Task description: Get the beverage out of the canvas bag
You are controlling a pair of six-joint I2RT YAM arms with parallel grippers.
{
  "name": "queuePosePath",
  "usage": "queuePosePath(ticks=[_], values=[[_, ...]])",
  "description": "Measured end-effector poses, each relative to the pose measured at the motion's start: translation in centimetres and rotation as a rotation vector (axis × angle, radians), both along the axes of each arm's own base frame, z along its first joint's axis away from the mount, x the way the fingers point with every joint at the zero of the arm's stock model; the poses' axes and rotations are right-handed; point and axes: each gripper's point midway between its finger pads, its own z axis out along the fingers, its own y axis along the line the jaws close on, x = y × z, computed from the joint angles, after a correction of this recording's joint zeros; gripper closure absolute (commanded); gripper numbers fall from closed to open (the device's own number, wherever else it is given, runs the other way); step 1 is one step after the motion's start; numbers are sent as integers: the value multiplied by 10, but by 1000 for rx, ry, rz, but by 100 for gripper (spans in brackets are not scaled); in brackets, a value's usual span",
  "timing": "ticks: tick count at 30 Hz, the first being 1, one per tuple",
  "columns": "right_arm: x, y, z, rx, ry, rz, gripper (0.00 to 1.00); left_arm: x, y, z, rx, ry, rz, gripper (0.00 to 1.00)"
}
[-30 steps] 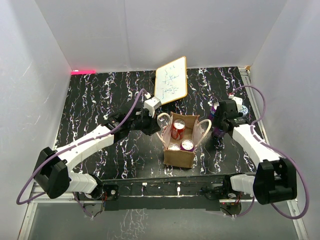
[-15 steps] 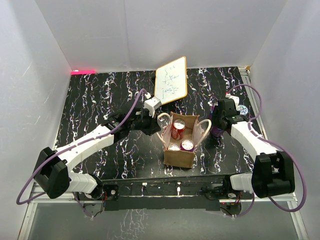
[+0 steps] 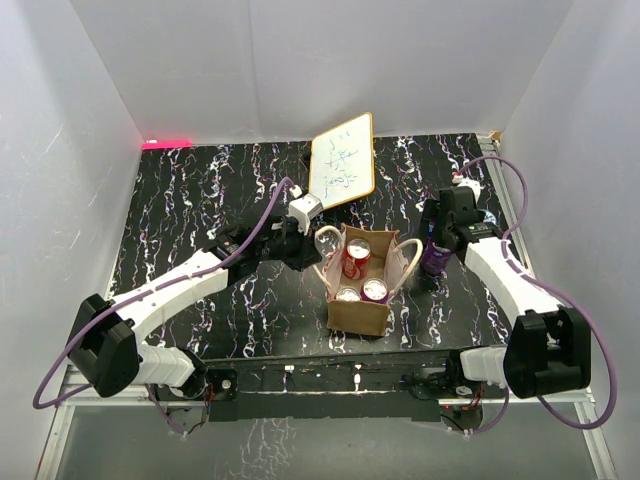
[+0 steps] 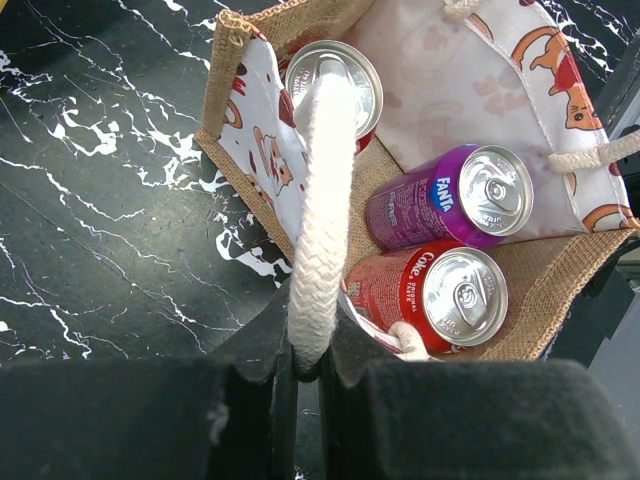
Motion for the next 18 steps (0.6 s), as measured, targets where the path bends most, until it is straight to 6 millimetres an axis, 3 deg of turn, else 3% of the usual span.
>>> queuePosePath(ticks=[11,18], values=[[-9,26,82,120,-217,126,11,0,-1,-5,10,10,-3,100],[-11,58,136,235,-337,290,9,0,-1,-5,10,10,-4,100]])
